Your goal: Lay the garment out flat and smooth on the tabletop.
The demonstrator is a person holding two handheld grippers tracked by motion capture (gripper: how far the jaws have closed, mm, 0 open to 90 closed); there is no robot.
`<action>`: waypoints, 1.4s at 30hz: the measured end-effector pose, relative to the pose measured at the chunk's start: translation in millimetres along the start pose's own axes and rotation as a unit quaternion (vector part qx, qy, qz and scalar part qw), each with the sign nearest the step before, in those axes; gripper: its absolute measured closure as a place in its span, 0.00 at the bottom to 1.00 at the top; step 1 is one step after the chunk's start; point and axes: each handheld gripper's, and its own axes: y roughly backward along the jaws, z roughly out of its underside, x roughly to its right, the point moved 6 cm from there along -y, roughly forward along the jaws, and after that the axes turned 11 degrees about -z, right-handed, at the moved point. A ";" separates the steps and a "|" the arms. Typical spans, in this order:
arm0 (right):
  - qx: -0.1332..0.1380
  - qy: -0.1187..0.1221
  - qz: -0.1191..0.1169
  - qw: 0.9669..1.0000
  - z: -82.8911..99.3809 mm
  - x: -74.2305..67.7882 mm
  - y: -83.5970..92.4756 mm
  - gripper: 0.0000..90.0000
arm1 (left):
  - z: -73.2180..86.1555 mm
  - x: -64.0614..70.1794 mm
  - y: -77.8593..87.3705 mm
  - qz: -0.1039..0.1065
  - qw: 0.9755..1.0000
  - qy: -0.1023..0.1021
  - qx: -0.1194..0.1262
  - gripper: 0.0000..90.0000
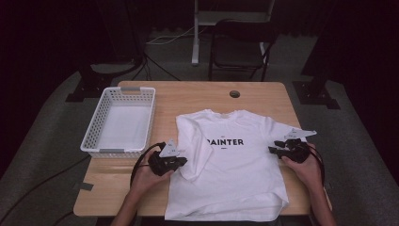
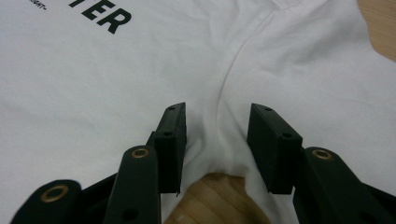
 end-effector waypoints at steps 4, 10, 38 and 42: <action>0.001 0.000 -0.001 1.000 0.1 0.3 0.0 0.63 | 4.2 -2.6 3.2 -0.003 1.000 0.001 0.000 0.98; 0.001 -0.001 -0.003 1.000 0.3 1.5 0.6 0.64 | 11.7 -10.5 11.1 -0.013 1.000 0.009 0.002 0.98; -0.007 -0.003 -0.001 1.000 -0.2 3.5 1.7 0.63 | 56.7 -49.8 63.5 -0.060 0.996 0.067 0.019 0.98; -0.006 -0.004 -0.001 1.000 0.2 4.1 2.1 0.63 | 60.4 -52.1 67.5 -0.065 0.995 0.072 0.021 0.98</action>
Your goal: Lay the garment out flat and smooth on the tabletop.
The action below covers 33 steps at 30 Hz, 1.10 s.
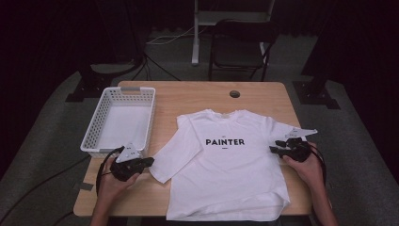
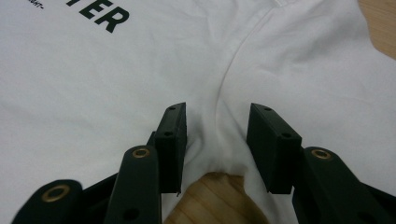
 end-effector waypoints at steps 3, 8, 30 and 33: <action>0.000 -0.002 0.002 1.000 0.9 2.0 1.3 0.63 | 2.5 -2.4 2.3 -0.004 1.000 0.003 0.000 0.98; -0.001 -0.007 0.005 1.000 2.9 4.9 4.2 0.63 | 6.6 -6.3 6.9 -0.007 1.000 0.010 0.003 0.98; -0.004 -0.016 0.014 1.000 8.9 12.6 12.6 0.63 | 45.9 -47.7 40.6 -0.062 0.996 0.058 -0.008 0.98; -0.004 -0.015 0.014 1.000 8.7 12.6 12.5 0.63 | 49.7 -52.2 42.8 -0.067 0.996 0.064 -0.009 0.98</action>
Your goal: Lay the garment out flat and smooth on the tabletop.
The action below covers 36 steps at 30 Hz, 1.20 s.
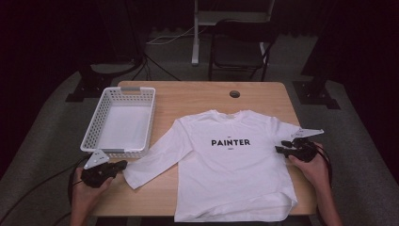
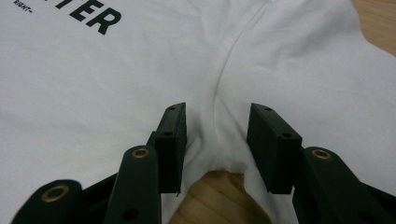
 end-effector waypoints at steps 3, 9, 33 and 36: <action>0.000 -0.001 0.000 1.000 0.1 0.1 0.2 0.63 | 6.5 -9.5 2.1 -0.009 1.000 0.009 -0.004 0.98; -0.001 -0.004 0.004 1.000 1.1 2.5 1.8 0.63 | 14.5 -25.4 4.2 -0.024 0.999 0.026 -0.010 0.98; -0.003 -0.008 0.007 1.000 2.4 6.0 4.2 0.63 | 28.5 -50.9 6.6 -0.048 0.997 0.065 -0.013 0.98; -0.002 -0.008 0.006 1.000 2.6 6.1 4.3 0.63 | 29.1 -51.6 7.2 -0.049 0.996 0.067 -0.011 0.98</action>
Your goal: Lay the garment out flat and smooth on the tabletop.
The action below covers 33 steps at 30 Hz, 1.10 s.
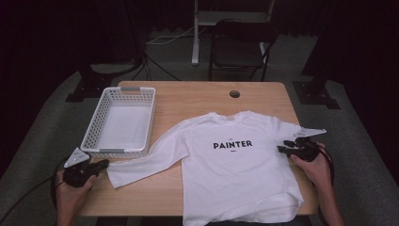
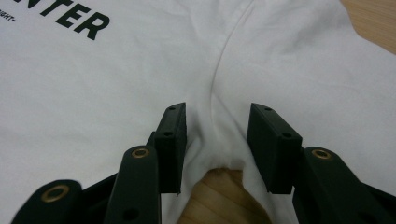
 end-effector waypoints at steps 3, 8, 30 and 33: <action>0.001 -0.001 0.000 1.000 0.3 0.4 0.2 0.63 | 1.9 -1.5 0.2 -0.005 1.000 -0.002 -0.005 0.98; 0.003 -0.001 0.001 1.000 0.6 0.7 0.3 0.63 | 1.9 -3.1 2.5 -0.009 1.000 0.001 -0.001 0.97; 0.029 0.000 0.034 0.999 -7.1 2.8 27.2 0.58 | -4.9 7.4 27.8 -0.016 0.999 0.005 0.040 0.80; 0.032 -0.003 0.040 0.999 -3.3 5.2 33.3 0.58 | -6.0 13.6 24.3 -0.009 0.999 0.006 0.046 0.79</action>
